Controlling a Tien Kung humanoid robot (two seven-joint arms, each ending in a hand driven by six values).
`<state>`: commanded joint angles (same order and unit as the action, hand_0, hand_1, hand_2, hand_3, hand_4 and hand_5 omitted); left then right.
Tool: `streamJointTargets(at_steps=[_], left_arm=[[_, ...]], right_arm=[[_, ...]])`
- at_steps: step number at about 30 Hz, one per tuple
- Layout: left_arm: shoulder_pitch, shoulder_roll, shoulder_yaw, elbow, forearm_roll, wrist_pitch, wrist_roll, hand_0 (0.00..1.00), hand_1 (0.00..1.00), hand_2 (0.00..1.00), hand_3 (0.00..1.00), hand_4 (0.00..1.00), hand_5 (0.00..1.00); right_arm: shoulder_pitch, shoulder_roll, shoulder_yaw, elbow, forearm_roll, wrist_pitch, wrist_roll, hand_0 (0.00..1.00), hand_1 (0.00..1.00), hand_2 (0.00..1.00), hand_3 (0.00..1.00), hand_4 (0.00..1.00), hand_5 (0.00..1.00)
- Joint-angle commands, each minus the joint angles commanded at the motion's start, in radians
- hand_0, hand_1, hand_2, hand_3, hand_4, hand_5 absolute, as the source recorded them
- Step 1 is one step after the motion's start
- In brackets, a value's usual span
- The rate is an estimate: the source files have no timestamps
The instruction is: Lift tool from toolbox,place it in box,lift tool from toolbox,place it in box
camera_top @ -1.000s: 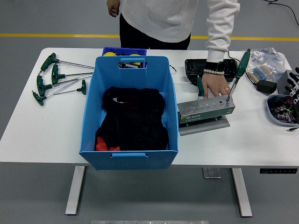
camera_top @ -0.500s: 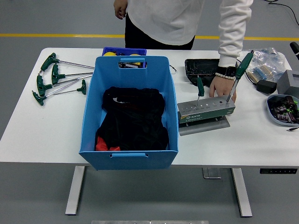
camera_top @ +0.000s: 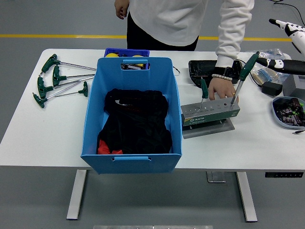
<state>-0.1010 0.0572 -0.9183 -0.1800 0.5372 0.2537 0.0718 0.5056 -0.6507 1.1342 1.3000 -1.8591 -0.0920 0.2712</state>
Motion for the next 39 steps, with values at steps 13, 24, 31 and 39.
streamJointTargets(at_steps=[13, 24, 31, 39], left_arm=[[-0.002, -0.001, 0.007, 0.0, -0.004, 0.0, 0.002, 0.744, 0.727, 0.798, 0.773, 0.724, 0.617], [-0.004, -0.002, 0.017, 0.0, -0.015, 0.002, 0.002, 0.744, 0.727, 0.798, 0.774, 0.728, 0.616], [-0.005, -0.002, 0.017, 0.0, -0.013, 0.004, 0.004, 0.745, 0.727, 0.8, 0.774, 0.728, 0.612], [-0.005, -0.002, 0.019, 0.0, -0.012, 0.005, 0.005, 0.745, 0.728, 0.799, 0.774, 0.729, 0.612]], right_arm=[[0.149, -0.052, -0.26, -0.076, -0.027, -0.034, 0.045, 0.998, 0.998, 0.988, 0.998, 0.998, 0.637], [0.287, 0.009, -0.443, -0.24, 0.012, -0.027, 0.056, 0.998, 0.998, 0.976, 0.998, 0.998, 0.605], [0.385, 0.066, -0.548, -0.373, 0.034, -0.032, 0.064, 0.998, 0.873, 0.818, 0.911, 0.998, 0.596], [0.474, 0.117, -0.662, -0.511, 0.064, -0.038, 0.076, 0.968, 0.787, 0.711, 0.823, 0.998, 0.598]])
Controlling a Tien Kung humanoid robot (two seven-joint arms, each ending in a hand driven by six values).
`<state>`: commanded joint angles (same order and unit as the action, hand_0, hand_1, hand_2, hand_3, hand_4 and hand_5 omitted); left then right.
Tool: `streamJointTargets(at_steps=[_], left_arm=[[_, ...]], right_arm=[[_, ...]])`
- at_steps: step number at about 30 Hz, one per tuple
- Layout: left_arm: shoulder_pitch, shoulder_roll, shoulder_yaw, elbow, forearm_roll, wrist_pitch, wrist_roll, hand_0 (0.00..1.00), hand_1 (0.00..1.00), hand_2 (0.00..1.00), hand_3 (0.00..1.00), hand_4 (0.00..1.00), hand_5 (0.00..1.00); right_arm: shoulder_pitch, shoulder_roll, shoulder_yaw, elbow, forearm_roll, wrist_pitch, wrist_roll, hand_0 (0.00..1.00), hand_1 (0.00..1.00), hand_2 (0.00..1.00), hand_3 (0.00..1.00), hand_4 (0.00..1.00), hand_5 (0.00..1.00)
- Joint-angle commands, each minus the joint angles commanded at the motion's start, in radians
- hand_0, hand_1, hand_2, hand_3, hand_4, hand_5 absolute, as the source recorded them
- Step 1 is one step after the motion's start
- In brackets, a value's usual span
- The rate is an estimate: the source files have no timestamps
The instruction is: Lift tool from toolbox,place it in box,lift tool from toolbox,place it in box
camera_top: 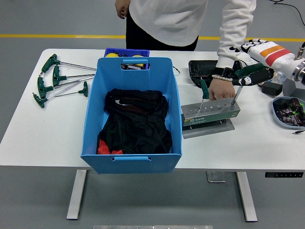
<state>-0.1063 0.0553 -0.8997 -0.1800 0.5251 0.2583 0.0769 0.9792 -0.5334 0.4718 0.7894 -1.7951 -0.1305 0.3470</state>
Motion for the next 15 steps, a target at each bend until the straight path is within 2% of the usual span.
streamJointTargets(at_steps=[3, 4, 9, 10, 15], left_arm=[[-0.001, 0.0, 0.001, 0.0, 0.001, 0.0, 0.0, 0.745, 0.728, 0.799, 0.774, 0.729, 0.612], [-0.002, 0.0, 0.001, 0.0, 0.0, 0.0, 0.0, 0.745, 0.728, 0.8, 0.774, 0.731, 0.612], [-0.003, 0.0, 0.006, 0.0, -0.005, 0.0, -0.002, 0.745, 0.728, 0.8, 0.774, 0.731, 0.612], [-0.004, 0.0, 0.007, 0.0, -0.006, 0.0, -0.002, 0.745, 0.728, 0.8, 0.773, 0.733, 0.613], [-0.006, 0.0, 0.012, 0.0, -0.012, 0.0, -0.004, 0.745, 0.728, 0.8, 0.773, 0.733, 0.613]], right_arm=[[0.027, 0.017, -0.045, -0.038, 0.007, 0.0, 0.003, 0.968, 0.787, 0.711, 0.823, 0.998, 0.598], [0.032, 0.021, -0.054, -0.046, 0.008, 0.0, 0.004, 0.806, 0.69, 0.622, 0.741, 0.998, 0.59], [0.053, 0.041, -0.09, -0.09, 0.021, 0.004, 0.004, 0.806, 0.69, 0.622, 0.741, 0.998, 0.59], [0.056, 0.044, -0.095, -0.099, 0.026, 0.006, 0.004, 0.655, 0.602, 0.55, 0.685, 0.998, 0.603], [0.061, 0.055, -0.108, -0.139, 0.052, 0.014, 0.003, 0.655, 0.602, 0.55, 0.685, 0.998, 0.603]])
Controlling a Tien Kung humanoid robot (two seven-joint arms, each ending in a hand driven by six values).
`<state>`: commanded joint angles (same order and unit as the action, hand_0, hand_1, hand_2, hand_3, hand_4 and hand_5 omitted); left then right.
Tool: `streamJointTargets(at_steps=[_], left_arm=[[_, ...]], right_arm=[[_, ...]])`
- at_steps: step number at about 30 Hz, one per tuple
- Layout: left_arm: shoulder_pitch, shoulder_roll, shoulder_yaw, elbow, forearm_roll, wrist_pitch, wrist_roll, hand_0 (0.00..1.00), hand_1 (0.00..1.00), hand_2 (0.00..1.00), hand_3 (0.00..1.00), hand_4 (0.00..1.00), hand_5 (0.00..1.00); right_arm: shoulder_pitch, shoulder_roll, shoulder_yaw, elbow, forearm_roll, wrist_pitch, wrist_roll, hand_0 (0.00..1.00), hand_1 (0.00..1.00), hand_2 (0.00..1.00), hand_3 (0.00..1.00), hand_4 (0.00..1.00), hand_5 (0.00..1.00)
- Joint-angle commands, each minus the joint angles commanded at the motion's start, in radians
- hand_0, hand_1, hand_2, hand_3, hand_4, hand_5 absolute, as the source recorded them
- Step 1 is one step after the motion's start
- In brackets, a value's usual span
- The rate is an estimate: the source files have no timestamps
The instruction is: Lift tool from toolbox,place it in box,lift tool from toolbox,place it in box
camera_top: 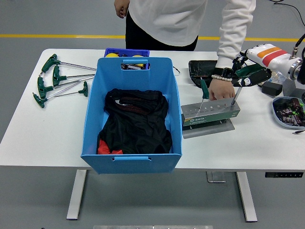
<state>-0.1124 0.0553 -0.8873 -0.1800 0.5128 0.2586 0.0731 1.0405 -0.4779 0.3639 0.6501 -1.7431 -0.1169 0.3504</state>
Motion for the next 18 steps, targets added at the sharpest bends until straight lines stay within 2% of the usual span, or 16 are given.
streamJointTargets(at_steps=[1, 6, 7, 12, 13, 18], left_arm=[[0.0, 0.0, 0.0, 0.0, 0.0, 0.0, 0.0, 0.745, 0.728, 0.798, 0.774, 0.733, 0.611], [-0.001, 0.0, 0.002, 0.0, -0.001, 0.0, 0.0, 0.745, 0.728, 0.798, 0.774, 0.733, 0.611], [-0.001, 0.0, 0.003, 0.0, -0.002, 0.0, -0.001, 0.745, 0.727, 0.798, 0.774, 0.734, 0.61], [-0.002, 0.0, 0.007, 0.0, -0.007, 0.001, -0.003, 0.745, 0.727, 0.798, 0.774, 0.734, 0.61], [-0.002, 0.0, 0.007, 0.0, -0.008, 0.001, -0.003, 0.745, 0.727, 0.798, 0.773, 0.735, 0.611], [-0.003, 0.0, 0.008, 0.0, -0.01, 0.002, -0.003, 0.745, 0.727, 0.798, 0.773, 0.735, 0.611]], right_arm=[[0.0, 0.001, -0.001, -0.003, 0.002, 0.0, 0.0, 0.528, 0.533, 0.491, 0.638, 0.998, 0.609], [0.004, 0.006, -0.008, -0.036, 0.017, 0.002, 0.0, 0.528, 0.533, 0.491, 0.638, 0.998, 0.609], [0.005, 0.006, -0.011, -0.043, 0.019, 0.004, -0.001, 0.416, 0.46, 0.423, 0.557, 0.998, 0.621], [0.004, 0.003, -0.024, -0.058, 0.023, 0.011, -0.002, 0.416, 0.46, 0.423, 0.557, 0.998, 0.621], [0.003, 0.002, -0.025, -0.059, 0.022, 0.013, -0.002, 0.388, 0.418, 0.385, 0.502, 0.998, 0.641], [0.001, -0.001, -0.03, -0.055, 0.02, 0.011, 0.006, 0.388, 0.418, 0.385, 0.502, 0.998, 0.641]])
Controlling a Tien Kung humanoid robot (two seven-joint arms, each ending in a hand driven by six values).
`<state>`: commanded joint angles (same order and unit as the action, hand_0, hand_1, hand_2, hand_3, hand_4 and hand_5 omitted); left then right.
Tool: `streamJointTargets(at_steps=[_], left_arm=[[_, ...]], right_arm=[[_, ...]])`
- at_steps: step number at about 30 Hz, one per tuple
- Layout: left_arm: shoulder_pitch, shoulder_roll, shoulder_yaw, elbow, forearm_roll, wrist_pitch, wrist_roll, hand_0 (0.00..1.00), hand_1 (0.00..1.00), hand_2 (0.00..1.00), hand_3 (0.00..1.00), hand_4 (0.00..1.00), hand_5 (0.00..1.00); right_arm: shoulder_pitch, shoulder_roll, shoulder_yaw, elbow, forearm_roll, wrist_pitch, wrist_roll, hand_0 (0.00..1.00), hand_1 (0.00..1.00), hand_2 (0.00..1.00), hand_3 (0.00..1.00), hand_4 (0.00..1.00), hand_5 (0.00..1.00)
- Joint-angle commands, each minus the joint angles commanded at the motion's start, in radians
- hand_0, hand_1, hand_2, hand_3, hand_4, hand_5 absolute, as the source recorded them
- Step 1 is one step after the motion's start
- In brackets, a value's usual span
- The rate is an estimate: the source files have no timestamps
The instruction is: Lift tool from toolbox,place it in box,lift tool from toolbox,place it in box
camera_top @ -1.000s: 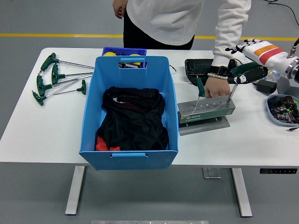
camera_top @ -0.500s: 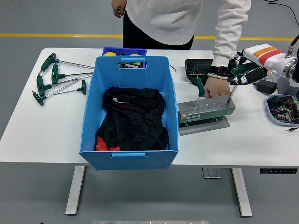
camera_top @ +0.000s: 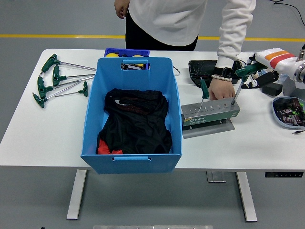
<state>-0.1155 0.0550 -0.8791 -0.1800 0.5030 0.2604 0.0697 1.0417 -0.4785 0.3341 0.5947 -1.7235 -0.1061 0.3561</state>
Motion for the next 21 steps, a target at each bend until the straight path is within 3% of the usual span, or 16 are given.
streamJointTargets(at_steps=[1, 12, 13, 21], left_arm=[[0.0, 0.0, 0.0, 0.0, 0.0, 0.0, 0.0, 0.745, 0.728, 0.798, 0.774, 0.735, 0.609], [-0.003, -0.001, 0.003, 0.0, -0.003, -0.001, -0.001, 0.745, 0.729, 0.799, 0.774, 0.735, 0.607], [-0.003, -0.001, 0.004, 0.0, -0.003, -0.001, -0.001, 0.745, 0.727, 0.799, 0.774, 0.735, 0.608], [-0.004, 0.0, 0.006, 0.0, -0.006, -0.001, -0.001, 0.745, 0.727, 0.799, 0.774, 0.735, 0.607]], right_arm=[[0.0, 0.0, -0.002, 0.001, 0.0, -0.001, 0.001, 0.361, 0.364, 0.335, 0.4, 0.998, 0.652], [0.002, -0.001, -0.022, 0.013, -0.007, -0.023, 0.017, 0.354, 0.33, 0.317, 0.367, 0.998, 0.656], [0.003, -0.001, -0.023, 0.013, -0.008, -0.024, 0.018, 0.33, 0.292, 0.291, 0.324, 0.998, 0.664], [0.004, 0.003, -0.027, 0.004, -0.013, -0.023, 0.016, 0.301, 0.258, 0.261, 0.278, 0.998, 0.675]])
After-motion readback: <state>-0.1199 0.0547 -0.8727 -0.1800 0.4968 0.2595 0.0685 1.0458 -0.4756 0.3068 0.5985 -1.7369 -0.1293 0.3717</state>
